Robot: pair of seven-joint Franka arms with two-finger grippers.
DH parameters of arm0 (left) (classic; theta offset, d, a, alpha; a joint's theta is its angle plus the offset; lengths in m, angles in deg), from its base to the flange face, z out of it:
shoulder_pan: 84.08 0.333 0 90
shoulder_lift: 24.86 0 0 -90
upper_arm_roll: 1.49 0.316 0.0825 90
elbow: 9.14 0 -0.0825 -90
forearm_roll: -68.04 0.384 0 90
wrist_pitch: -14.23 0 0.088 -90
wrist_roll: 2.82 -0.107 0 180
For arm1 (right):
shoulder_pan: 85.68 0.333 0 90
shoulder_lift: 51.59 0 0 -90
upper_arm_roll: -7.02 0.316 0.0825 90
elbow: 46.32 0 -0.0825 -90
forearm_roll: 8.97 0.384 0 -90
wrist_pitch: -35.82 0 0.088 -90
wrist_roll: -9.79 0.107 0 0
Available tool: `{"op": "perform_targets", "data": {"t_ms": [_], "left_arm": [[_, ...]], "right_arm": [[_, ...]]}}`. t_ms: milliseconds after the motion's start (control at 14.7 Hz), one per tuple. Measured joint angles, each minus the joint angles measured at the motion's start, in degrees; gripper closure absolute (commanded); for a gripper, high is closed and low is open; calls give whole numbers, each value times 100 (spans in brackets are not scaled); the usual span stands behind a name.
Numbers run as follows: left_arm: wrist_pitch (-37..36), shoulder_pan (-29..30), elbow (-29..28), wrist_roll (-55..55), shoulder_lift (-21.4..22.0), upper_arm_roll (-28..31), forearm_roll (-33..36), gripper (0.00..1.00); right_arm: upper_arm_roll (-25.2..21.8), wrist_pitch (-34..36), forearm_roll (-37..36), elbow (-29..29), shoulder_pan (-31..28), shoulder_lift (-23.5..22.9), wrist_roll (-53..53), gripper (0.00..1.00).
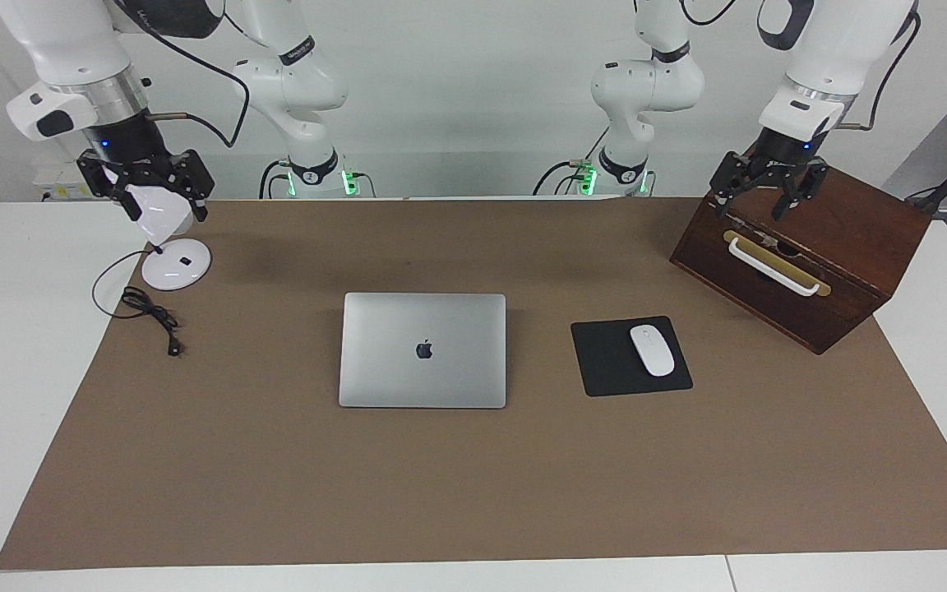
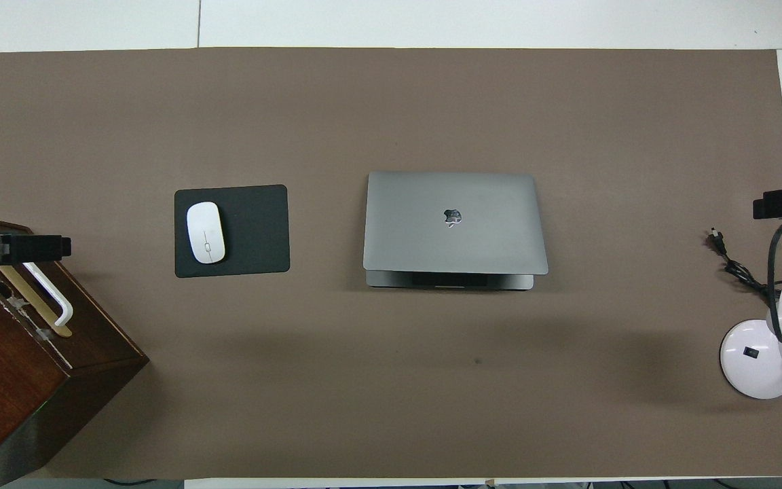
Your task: Close laptop with both arms
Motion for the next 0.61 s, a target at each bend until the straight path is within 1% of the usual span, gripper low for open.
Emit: {"op": "perform_targets", "data": {"t_ms": [273, 614], "left_arm": [[-536, 134, 669, 0, -267, -4, 0, 0], [-1176, 141, 1530, 0, -867, -5, 0, 0]], "right_arm": [[-3, -159, 0, 23, -1, 0, 0, 0], [-7, -186, 0, 24, -24, -1, 0, 0]]}}
